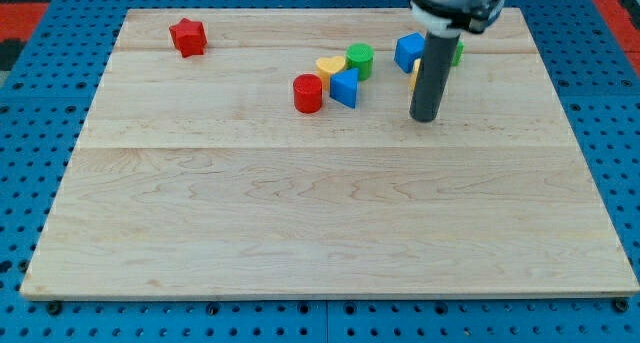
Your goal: Push the yellow hexagon beside the green circle
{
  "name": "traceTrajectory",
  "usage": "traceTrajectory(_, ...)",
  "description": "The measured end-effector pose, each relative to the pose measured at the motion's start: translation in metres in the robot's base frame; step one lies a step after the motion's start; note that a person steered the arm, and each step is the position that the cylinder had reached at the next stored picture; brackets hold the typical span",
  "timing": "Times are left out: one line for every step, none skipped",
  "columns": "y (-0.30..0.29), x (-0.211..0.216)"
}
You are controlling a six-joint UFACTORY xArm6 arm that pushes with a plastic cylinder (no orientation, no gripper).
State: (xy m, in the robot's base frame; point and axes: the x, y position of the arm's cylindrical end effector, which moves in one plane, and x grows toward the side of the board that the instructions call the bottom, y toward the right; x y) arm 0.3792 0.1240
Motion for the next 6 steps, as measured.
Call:
traceTrajectory(0.000, -0.034)
traceTrajectory(-0.008, -0.047)
traceTrajectory(0.028, -0.027)
traceTrajectory(0.062, -0.047)
traceTrajectory(0.038, -0.077)
traceTrajectory(-0.020, -0.083)
